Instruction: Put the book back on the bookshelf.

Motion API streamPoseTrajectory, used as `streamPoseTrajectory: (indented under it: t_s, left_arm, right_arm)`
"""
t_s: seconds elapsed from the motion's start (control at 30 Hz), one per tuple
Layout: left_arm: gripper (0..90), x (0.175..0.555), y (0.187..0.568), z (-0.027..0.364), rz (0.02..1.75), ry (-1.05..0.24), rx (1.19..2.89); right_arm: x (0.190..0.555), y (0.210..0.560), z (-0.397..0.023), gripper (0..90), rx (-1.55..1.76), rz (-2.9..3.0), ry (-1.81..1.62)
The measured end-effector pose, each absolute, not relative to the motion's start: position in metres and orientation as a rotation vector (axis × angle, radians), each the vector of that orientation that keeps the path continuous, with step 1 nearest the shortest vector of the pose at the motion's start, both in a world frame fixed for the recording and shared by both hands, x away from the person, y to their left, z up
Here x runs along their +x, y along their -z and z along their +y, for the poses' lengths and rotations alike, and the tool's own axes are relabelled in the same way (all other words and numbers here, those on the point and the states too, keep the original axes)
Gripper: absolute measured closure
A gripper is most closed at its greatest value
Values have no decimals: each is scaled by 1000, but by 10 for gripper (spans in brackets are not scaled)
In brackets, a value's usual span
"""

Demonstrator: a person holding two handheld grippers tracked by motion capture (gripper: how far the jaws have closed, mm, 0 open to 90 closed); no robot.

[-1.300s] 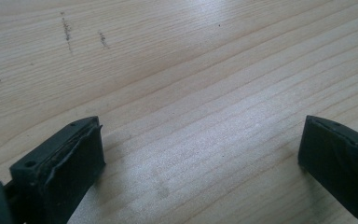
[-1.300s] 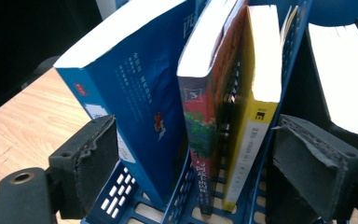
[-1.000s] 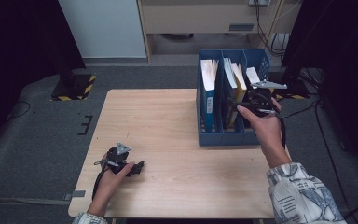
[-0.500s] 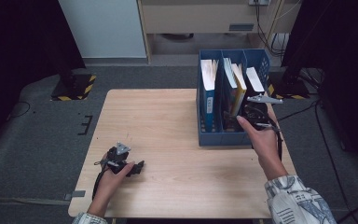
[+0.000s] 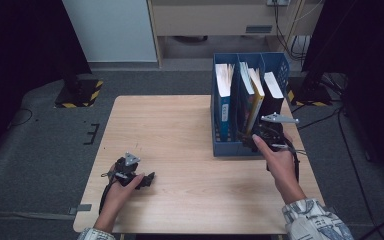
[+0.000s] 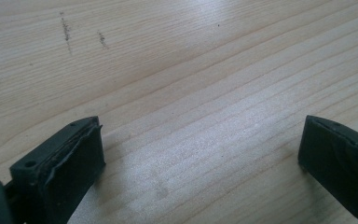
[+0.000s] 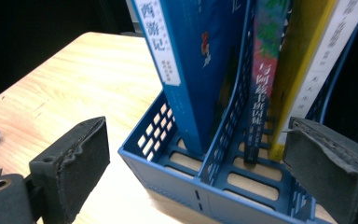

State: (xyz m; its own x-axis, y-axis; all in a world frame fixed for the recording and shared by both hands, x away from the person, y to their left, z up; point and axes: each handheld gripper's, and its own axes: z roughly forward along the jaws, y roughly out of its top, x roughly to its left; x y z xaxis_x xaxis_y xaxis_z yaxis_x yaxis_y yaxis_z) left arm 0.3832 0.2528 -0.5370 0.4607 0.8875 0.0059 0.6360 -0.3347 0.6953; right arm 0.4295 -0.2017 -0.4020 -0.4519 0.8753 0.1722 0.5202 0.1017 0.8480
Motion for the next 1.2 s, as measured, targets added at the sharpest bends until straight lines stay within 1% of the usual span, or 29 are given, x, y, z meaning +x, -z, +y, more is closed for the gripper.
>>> streamPoseTrajectory:
  t_s: [0.23, 0.7, 1.2]
  left_arm:
    - [0, 383, 537, 253, 1263, -518, 2085]
    - [0, 383, 537, 253, 1263, -518, 2084]
    - [0, 383, 537, 253, 1263, -519, 2085]
  right_arm:
    - [418, 416, -197, 75, 1337, 2048, -1242]
    - [407, 443, -196, 75, 1357, 2089, -1212]
    - [403, 457, -180, 76, 1319, 2151, -1174]
